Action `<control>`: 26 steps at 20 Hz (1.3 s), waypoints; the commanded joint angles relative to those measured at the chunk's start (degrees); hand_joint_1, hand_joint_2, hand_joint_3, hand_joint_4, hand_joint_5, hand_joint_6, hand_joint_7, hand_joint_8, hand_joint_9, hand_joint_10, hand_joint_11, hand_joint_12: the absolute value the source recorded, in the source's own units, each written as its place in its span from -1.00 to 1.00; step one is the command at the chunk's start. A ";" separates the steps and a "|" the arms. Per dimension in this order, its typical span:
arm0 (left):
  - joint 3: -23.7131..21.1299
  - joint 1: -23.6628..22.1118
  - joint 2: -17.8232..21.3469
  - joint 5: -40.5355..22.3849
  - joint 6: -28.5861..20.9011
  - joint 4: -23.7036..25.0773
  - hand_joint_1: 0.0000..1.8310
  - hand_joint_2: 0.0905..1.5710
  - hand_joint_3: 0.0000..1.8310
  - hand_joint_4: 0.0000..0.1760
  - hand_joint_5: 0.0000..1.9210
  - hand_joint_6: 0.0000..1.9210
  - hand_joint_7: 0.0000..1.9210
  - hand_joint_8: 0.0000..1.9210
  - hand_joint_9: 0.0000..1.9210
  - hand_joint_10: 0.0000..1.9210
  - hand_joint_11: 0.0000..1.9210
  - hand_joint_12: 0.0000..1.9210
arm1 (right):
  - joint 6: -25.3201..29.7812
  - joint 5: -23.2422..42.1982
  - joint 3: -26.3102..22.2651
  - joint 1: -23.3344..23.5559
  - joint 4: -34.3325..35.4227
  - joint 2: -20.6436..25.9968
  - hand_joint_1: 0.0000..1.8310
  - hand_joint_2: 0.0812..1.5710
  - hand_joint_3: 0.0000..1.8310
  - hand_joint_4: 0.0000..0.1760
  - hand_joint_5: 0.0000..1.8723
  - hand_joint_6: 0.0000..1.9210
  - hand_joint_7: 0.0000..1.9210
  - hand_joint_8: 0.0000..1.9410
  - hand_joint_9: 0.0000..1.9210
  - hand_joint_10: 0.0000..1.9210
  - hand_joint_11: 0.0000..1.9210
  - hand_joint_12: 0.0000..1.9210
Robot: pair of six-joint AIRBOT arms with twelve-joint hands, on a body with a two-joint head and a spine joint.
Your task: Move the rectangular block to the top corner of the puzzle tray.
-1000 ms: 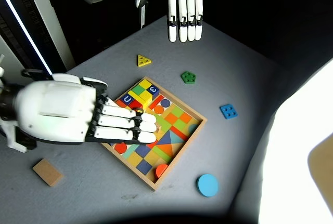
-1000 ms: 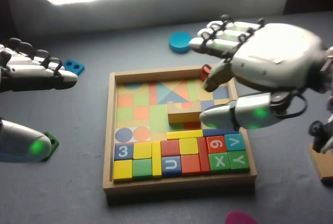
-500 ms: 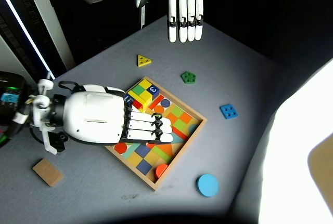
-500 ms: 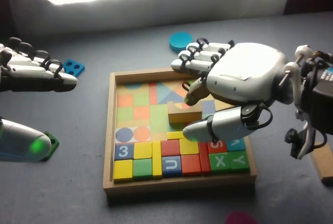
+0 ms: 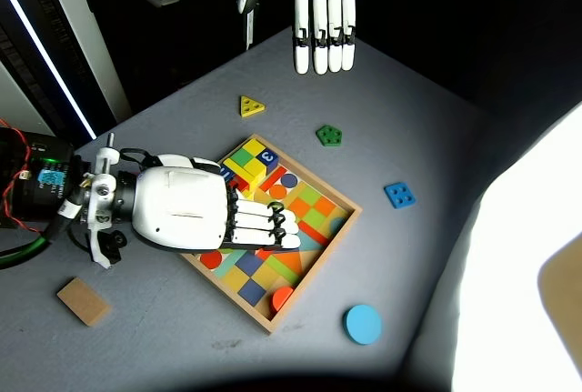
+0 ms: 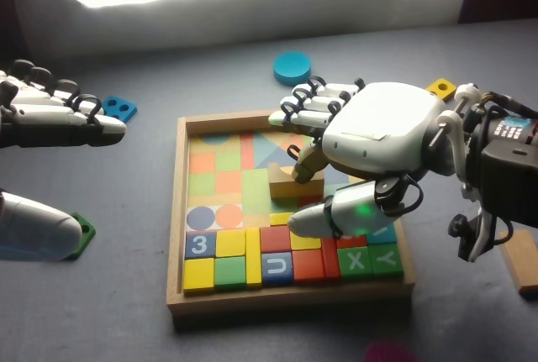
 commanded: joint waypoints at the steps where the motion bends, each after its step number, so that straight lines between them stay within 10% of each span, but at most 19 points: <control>1: 0.06 -0.75 -0.25 4.75 -0.15 0.55 -1.00 0.55 -1.00 -0.67 -0.99 -1.00 -1.00 -1.00 -1.00 -1.00 -1.00 -0.84 | 0.35 6.26 0.30 1.09 -0.12 0.04 -1.00 0.43 -1.00 -1.00 -0.24 -0.92 -0.96 -1.00 -1.00 -1.00 -1.00 -1.00; 26: 0.50 -0.89 -0.30 4.75 -0.16 0.55 -1.00 0.54 -1.00 -0.67 -0.97 -1.00 -0.99 -1.00 -1.00 -1.00 -1.00 -0.84 | -0.84 5.67 2.94 -0.90 -0.13 -0.65 -1.00 0.44 -1.00 -1.00 -0.23 -0.92 -0.93 -0.99 -1.00 -1.00 -1.00 -1.00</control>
